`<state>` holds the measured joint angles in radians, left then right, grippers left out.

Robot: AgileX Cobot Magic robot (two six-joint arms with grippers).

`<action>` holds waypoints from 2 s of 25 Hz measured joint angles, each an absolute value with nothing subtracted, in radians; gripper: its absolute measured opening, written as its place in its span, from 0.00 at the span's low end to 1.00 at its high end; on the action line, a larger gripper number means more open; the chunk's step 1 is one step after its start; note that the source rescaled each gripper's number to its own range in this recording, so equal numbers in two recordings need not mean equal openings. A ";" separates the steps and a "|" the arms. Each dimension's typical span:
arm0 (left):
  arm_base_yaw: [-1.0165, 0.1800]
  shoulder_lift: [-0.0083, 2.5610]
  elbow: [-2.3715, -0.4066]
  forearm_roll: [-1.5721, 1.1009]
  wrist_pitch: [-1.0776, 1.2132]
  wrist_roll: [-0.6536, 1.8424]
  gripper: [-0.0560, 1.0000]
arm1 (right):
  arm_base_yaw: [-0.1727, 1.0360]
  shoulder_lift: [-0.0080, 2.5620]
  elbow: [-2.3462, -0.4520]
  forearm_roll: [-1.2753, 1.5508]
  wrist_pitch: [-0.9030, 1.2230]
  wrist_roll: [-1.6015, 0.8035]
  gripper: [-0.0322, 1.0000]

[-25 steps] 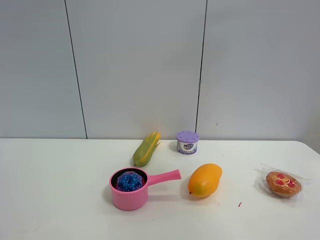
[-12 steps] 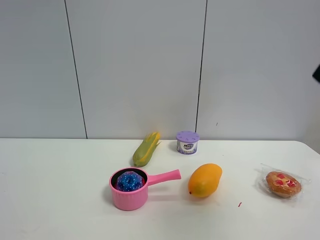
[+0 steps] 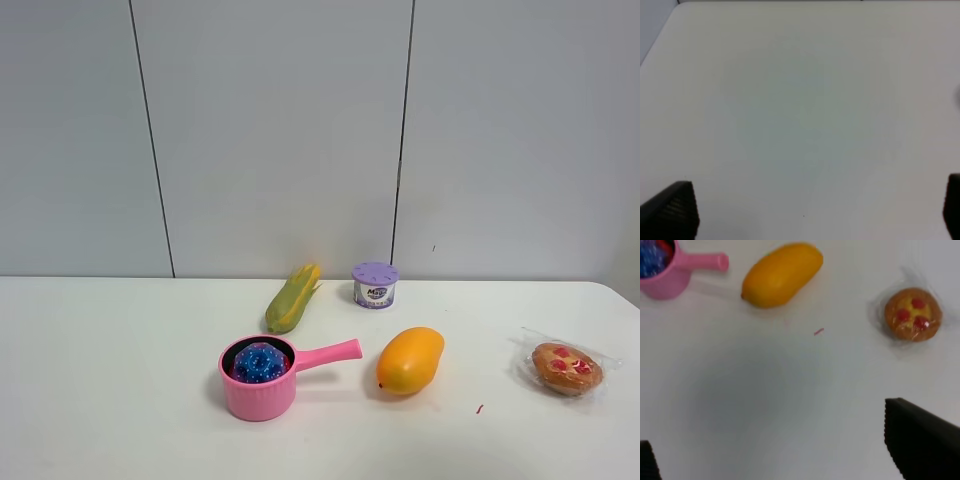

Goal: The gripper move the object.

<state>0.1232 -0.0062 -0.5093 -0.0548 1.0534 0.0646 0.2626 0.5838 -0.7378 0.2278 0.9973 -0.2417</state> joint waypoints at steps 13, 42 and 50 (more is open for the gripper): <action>0.123 -0.006 -0.509 -0.055 1.053 0.065 1.00 | 0.202 0.330 -0.719 0.101 1.000 -0.188 0.69; 0.123 -0.006 -0.509 -0.055 1.053 0.065 1.00 | 0.005 -0.002 -0.529 0.060 1.077 -0.102 0.69; 0.123 -0.006 -0.509 -0.055 1.053 0.065 1.00 | -0.023 -0.003 -0.503 0.057 1.072 -0.052 0.69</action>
